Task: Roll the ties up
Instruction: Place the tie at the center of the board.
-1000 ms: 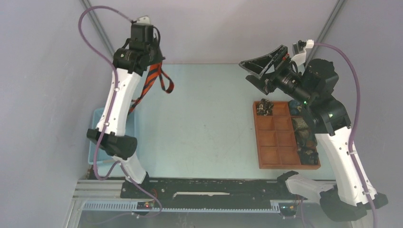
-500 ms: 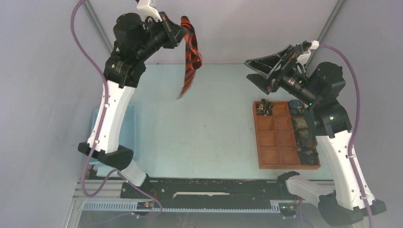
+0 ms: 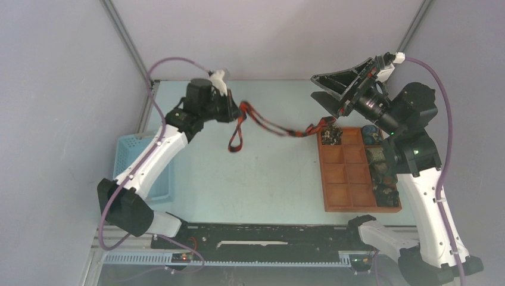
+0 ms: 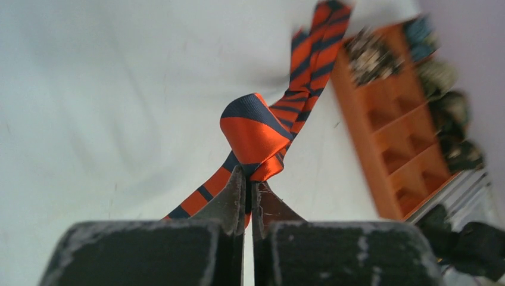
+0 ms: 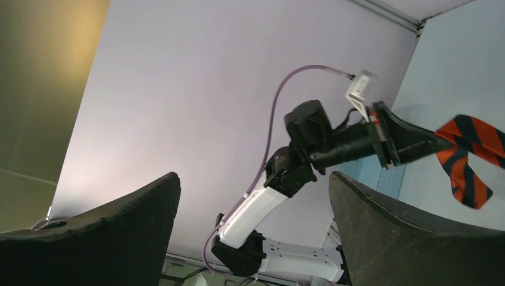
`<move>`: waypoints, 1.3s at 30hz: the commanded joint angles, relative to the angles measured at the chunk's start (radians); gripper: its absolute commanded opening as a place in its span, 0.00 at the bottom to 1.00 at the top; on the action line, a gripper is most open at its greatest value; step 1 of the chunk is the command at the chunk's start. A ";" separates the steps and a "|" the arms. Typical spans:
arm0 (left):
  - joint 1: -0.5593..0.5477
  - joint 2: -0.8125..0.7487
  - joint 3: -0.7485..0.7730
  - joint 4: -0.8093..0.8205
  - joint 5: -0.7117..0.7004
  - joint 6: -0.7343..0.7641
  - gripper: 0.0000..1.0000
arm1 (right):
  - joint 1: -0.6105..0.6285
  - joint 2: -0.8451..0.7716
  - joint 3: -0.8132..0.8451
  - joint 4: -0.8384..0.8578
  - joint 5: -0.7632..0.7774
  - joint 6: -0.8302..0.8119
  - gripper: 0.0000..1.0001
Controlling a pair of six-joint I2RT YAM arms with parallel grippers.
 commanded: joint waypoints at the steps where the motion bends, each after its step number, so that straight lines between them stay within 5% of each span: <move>1: -0.028 -0.062 -0.077 0.006 -0.057 0.053 0.00 | 0.026 -0.007 -0.010 0.042 0.002 -0.006 0.96; 7: -0.068 -0.052 -0.134 -0.131 -0.218 0.028 0.00 | 0.043 -0.039 -0.007 0.019 0.064 -0.029 0.97; 14: -0.122 -0.051 -0.204 -0.287 -0.247 -0.070 0.00 | 0.123 -0.009 -0.012 -0.021 0.124 -0.072 0.96; 21: -0.196 -0.086 -0.298 -0.356 -0.252 -0.144 0.03 | 0.187 0.022 -0.090 -0.325 0.453 -0.230 0.92; 23: -0.214 -0.093 -0.319 -0.364 -0.247 -0.163 0.18 | 0.199 0.046 -0.142 -0.375 0.511 -0.240 0.90; 27: -0.239 -0.123 -0.340 -0.385 -0.255 -0.176 0.73 | 0.242 0.150 -0.207 -0.410 0.565 -0.261 0.88; 28: -0.240 -0.143 -0.341 -0.385 -0.257 -0.176 0.79 | 0.256 0.183 -0.210 -0.416 0.592 -0.269 0.88; 39: -0.206 -0.214 -0.316 -0.403 -0.430 -0.134 0.84 | 0.285 0.533 -0.209 -0.354 0.660 -0.278 0.73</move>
